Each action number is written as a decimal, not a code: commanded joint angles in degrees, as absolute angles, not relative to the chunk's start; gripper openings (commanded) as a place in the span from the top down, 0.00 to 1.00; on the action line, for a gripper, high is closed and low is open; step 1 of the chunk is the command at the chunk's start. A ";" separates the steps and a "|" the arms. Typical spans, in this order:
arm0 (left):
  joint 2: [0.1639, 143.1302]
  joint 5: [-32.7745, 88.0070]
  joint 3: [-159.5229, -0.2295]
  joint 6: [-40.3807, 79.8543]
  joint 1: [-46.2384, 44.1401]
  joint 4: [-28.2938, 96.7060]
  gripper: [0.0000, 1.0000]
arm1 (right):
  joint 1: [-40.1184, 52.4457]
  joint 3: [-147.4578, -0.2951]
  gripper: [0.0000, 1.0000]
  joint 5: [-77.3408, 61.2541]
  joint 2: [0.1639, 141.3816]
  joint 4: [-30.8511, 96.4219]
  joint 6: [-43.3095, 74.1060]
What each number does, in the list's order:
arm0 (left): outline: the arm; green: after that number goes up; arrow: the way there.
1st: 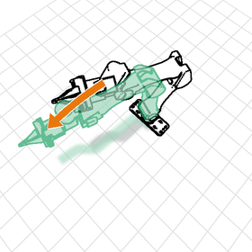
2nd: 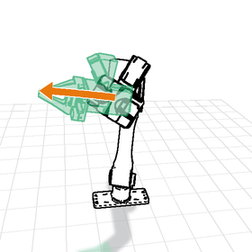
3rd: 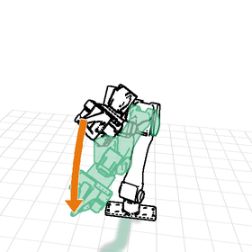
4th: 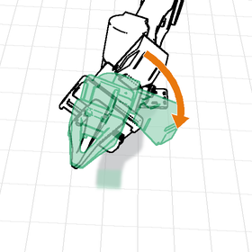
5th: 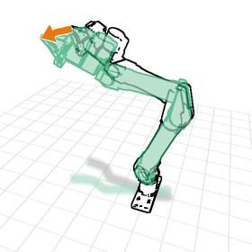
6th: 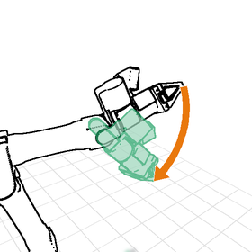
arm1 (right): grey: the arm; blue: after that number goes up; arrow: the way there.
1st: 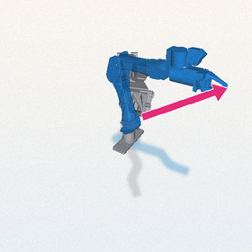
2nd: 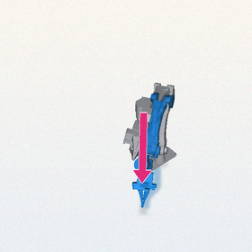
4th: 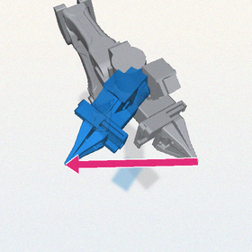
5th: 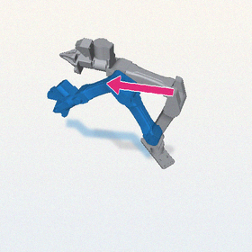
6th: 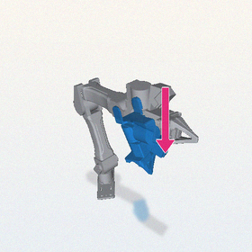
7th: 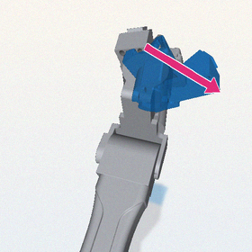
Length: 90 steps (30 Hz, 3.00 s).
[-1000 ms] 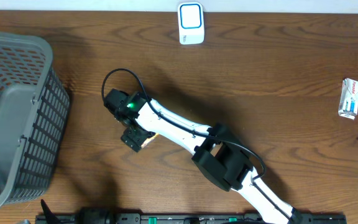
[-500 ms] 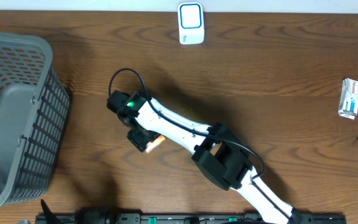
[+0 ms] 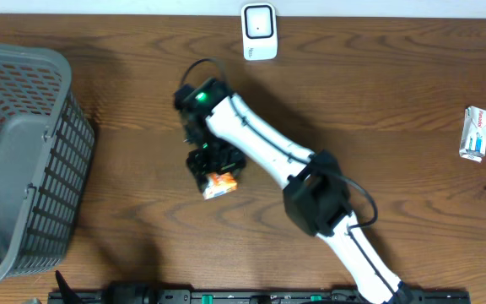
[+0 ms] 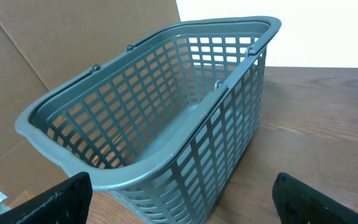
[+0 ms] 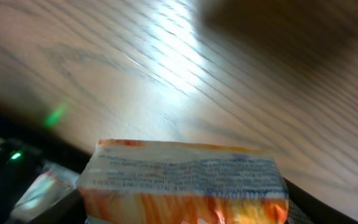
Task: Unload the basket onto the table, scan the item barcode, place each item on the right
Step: 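Lift the Kleenex pack with the right gripper and reposition it, then hold the Kleenex pack up to the white scanner with the right gripper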
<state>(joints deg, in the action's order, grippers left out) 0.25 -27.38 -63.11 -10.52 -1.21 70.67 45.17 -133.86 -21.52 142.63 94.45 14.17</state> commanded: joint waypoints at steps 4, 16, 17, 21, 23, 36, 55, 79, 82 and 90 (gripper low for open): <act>0.19 -27.68 -63.22 -10.41 -0.93 70.72 0.07 | 35.44 -135.04 0.28 -30.59 142.80 97.34 12.80; 0.19 -27.68 -63.22 -10.41 -0.93 70.72 0.07 | 24.40 -134.87 0.25 -40.91 142.80 97.34 12.82; 0.19 -27.68 -63.22 -10.41 -0.93 70.72 0.07 | 23.99 -134.87 0.25 -40.97 142.80 97.34 12.82; 0.19 -27.68 -63.22 -10.41 -0.93 70.72 0.07 | 23.73 -134.87 0.11 -33.80 142.80 97.30 12.80; 0.19 -27.70 -63.22 -10.41 -0.93 70.72 0.07 | 24.77 -134.87 0.04 -23.35 142.80 97.06 13.04; 0.19 -27.68 -63.22 -10.41 -0.93 70.72 0.07 | 39.64 -131.15 0.01 -2.52 142.82 85.19 5.87; 0.19 -27.70 -63.22 -10.41 -0.93 70.72 0.07 | 41.56 -118.34 0.29 -0.78 142.82 77.21 2.52; 0.19 -27.68 -63.22 -10.41 -0.93 70.72 0.07 | 26.48 -130.34 0.34 -30.57 142.82 96.05 8.12; 0.19 -27.68 -63.22 -10.41 -0.93 70.72 0.07 | 23.53 -130.34 0.34 -32.08 142.82 96.05 8.12; 0.19 -27.70 -63.22 -10.41 -0.93 70.72 0.07 | 19.31 -130.34 0.34 -34.76 142.82 96.53 8.10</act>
